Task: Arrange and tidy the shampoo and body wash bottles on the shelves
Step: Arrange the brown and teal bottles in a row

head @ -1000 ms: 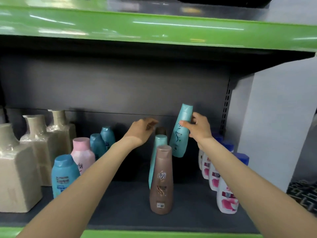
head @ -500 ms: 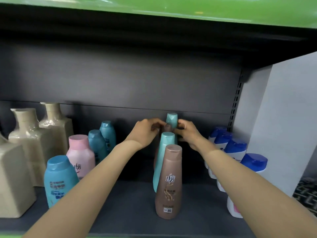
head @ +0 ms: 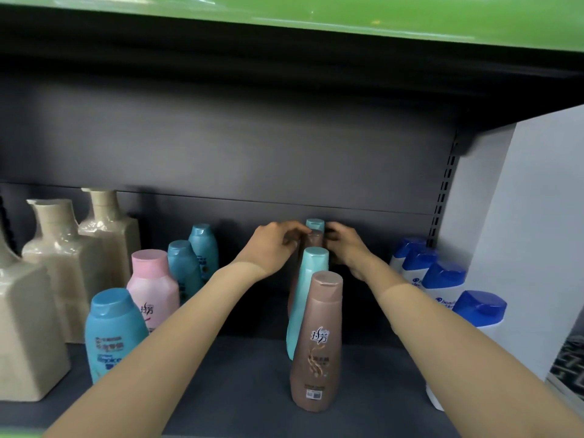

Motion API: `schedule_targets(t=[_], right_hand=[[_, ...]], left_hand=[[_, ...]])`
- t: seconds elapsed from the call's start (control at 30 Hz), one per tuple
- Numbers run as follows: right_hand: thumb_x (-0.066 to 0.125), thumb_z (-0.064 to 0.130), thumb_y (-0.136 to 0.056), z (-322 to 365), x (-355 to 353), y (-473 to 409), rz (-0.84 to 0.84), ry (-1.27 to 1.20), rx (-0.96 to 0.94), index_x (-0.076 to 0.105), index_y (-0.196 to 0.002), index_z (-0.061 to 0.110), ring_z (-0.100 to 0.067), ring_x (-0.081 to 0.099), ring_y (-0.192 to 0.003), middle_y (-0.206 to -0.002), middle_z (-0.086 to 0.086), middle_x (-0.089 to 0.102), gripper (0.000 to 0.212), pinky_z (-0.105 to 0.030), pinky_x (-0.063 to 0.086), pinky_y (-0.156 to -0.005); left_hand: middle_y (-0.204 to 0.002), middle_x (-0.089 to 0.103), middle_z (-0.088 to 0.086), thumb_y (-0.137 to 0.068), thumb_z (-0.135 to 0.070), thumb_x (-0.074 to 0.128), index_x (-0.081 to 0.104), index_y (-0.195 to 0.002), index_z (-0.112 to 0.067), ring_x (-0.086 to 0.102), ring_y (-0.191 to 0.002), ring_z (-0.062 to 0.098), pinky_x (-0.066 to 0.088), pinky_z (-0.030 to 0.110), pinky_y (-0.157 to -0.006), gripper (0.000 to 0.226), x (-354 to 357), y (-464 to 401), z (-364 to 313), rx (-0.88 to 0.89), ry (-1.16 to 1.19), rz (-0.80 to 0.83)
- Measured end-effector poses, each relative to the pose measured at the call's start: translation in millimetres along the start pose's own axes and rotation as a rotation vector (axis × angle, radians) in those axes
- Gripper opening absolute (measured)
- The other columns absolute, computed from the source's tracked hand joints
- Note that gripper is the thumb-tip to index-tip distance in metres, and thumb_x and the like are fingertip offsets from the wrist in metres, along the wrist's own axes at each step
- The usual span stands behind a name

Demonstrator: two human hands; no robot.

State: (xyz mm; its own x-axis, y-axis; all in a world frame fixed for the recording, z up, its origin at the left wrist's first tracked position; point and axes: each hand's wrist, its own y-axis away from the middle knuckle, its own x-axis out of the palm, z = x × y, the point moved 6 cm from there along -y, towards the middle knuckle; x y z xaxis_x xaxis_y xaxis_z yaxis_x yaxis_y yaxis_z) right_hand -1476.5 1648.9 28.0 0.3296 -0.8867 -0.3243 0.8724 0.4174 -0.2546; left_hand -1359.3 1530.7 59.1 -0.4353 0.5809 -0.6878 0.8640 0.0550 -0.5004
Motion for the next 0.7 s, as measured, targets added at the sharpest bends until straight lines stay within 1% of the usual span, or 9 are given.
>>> schedule_targets(t=[0.13, 0.23, 0.33, 0.37, 0.43, 0.53, 0.6, 0.67, 0.7], right_hand=[[0.058, 0.001, -0.090, 12.6, -7.5, -7.6, -0.031, 0.027, -0.054, 0.059, -0.122, 0.010, -0.028, 0.059, -0.109, -0.120, -0.017, 0.061, 0.033, -0.036, 0.049, -0.090], [0.058, 0.004, -0.089, 15.3, -4.8, -10.9, -0.019, 0.073, -0.028, 0.064, -0.111, 0.016, -0.026, 0.061, -0.105, -0.113, -0.011, 0.065, 0.026, -0.033, 0.050, -0.080], [0.056, 0.003, -0.089, 16.7, 0.3, -11.9, -0.035, 0.064, -0.011, 0.065, -0.101, 0.019, -0.028, 0.063, -0.103, -0.108, -0.010, 0.067, 0.022, -0.040, 0.054, -0.079], [0.055, 0.002, -0.089, 17.8, 1.9, -11.5, -0.037, 0.063, -0.010, 0.065, -0.099, 0.019, -0.029, 0.063, -0.102, -0.108, -0.010, 0.067, 0.022, -0.039, 0.054, -0.076], [0.053, 0.000, -0.089, 20.1, 4.5, -10.3, -0.037, 0.052, -0.010, 0.065, -0.101, 0.017, -0.029, 0.063, -0.101, -0.108, -0.012, 0.067, 0.024, -0.033, 0.054, -0.069], [0.052, -0.002, -0.089, 21.8, 6.5, -9.8, -0.038, 0.048, -0.014, 0.065, -0.107, 0.011, -0.026, 0.063, -0.096, -0.109, -0.013, 0.066, 0.026, -0.027, 0.052, -0.064], [0.053, -0.001, -0.089, 21.7, 6.5, -10.9, -0.041, 0.061, -0.009, 0.065, -0.108, 0.011, -0.024, 0.063, -0.094, -0.108, -0.012, 0.066, 0.025, -0.025, 0.051, -0.061], [0.056, 0.004, -0.089, 20.2, 5.4, -11.7, -0.032, 0.070, 0.008, 0.065, -0.108, 0.016, -0.025, 0.064, -0.097, -0.110, -0.011, 0.066, 0.024, -0.029, 0.054, -0.066], [0.058, 0.007, -0.089, 19.7, 3.9, -12.2, -0.029, 0.077, 0.012, 0.065, -0.109, 0.018, -0.025, 0.063, -0.101, -0.113, -0.010, 0.066, 0.024, -0.033, 0.055, -0.072]], left_hand=[[-0.110, 0.069, 0.000, -0.088, 0.001, 0.049, 0.065, -0.114, -0.019, 0.062, -0.106, 0.014, 0.039, 0.014, -0.094, 0.037, -1.6, -1.8, -2.8, -0.006, -0.007, -0.028], [-0.110, 0.069, 0.000, -0.088, 0.001, 0.048, 0.066, -0.113, -0.019, 0.062, -0.107, 0.014, 0.039, 0.015, -0.093, 0.037, -2.0, -1.8, -4.4, -0.013, -0.014, -0.037], [-0.111, 0.069, 0.000, -0.087, 0.003, 0.047, 0.066, -0.113, -0.019, 0.061, -0.107, 0.015, 0.037, 0.012, -0.091, 0.039, -1.9, -1.2, -4.5, -0.019, -0.011, -0.041], [-0.111, 0.068, 0.000, -0.087, 0.003, 0.046, 0.066, -0.113, -0.019, 0.061, -0.107, 0.015, 0.036, 0.011, -0.090, 0.039, -2.1, -0.9, -4.6, -0.018, -0.009, -0.042], [-0.112, 0.069, 0.000, -0.087, 0.004, 0.046, 0.066, -0.113, -0.019, 0.061, -0.107, 0.015, 0.035, 0.008, -0.088, 0.040, -3.1, -0.6, -4.8, -0.021, -0.003, -0.041], [-0.112, 0.068, 0.001, -0.087, 0.005, 0.045, 0.065, -0.114, -0.018, 0.061, -0.107, 0.014, 0.032, 0.005, -0.086, 0.041, -3.9, 0.6, -5.7, -0.032, 0.007, -0.039], [-0.112, 0.068, 0.001, -0.088, 0.004, 0.045, 0.065, -0.115, -0.018, 0.060, -0.107, 0.013, 0.032, 0.004, -0.085, 0.040, -3.9, 0.9, -6.3, -0.039, 0.004, -0.032], [-0.111, 0.068, 0.002, -0.089, 0.001, 0.046, 0.065, -0.115, -0.017, 0.061, -0.107, 0.014, 0.035, 0.009, -0.087, 0.036, -4.1, 0.8, -6.3, -0.052, 0.000, -0.037], [-0.110, 0.069, 0.002, -0.089, -0.002, 0.048, 0.065, -0.114, -0.017, 0.061, -0.106, 0.015, 0.038, 0.013, -0.089, 0.034, -4.8, 0.7, -6.2, -0.062, -0.003, -0.045]])
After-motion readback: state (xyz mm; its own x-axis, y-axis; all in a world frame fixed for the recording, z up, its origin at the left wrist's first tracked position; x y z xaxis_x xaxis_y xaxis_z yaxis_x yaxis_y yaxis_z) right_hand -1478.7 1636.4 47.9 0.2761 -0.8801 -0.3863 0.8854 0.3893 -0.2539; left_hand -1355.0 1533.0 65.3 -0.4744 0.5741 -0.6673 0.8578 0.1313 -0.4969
